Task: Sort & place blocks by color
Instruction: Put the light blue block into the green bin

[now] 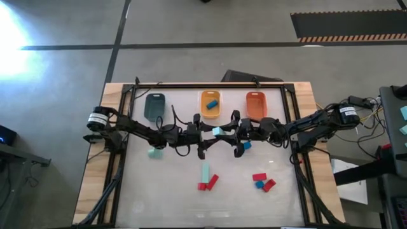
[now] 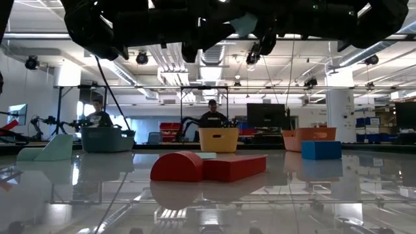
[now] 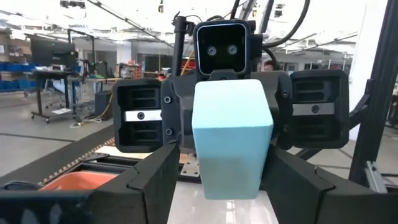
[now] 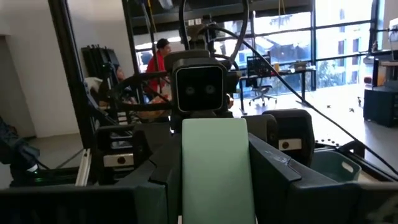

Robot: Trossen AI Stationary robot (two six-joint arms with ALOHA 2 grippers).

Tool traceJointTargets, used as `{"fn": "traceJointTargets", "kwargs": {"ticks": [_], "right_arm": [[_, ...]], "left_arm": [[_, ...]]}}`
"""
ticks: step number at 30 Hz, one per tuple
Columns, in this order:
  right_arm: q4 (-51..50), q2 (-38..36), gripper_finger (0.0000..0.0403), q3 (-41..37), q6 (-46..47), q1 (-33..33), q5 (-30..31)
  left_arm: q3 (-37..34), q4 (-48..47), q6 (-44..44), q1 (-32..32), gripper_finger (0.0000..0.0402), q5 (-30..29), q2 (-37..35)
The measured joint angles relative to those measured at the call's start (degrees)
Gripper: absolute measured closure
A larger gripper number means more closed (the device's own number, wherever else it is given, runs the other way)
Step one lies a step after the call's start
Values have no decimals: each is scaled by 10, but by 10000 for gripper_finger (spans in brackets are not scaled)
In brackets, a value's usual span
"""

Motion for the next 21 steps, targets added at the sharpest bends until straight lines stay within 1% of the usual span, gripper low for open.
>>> {"fn": "traceJointTargets", "kwargs": {"ticks": [3, 8, 11, 13, 18, 21], "right_arm": [[0, 0, 281, 0, -4, 0, 3], [1, 0, 281, 0, -10, 0, 6], [-4, 0, 279, 0, -9, -1, 9], [-9, 0, 260, 0, -8, -1, 13], [-17, 1, 186, 0, 2, -1, 21], [-29, -2, 160, -1, 5, -1, 17]], "left_arm": [[1, -4, 10, 0, 220, 1, 0], [2, -5, 8, 1, 280, 6, 0], [2, -8, 4, 2, 282, 7, 0], [2, -12, 5, 2, 282, 5, 0], [2, -25, 9, 4, 282, -4, 1], [2, -54, -6, 3, 282, -11, -2]]}}
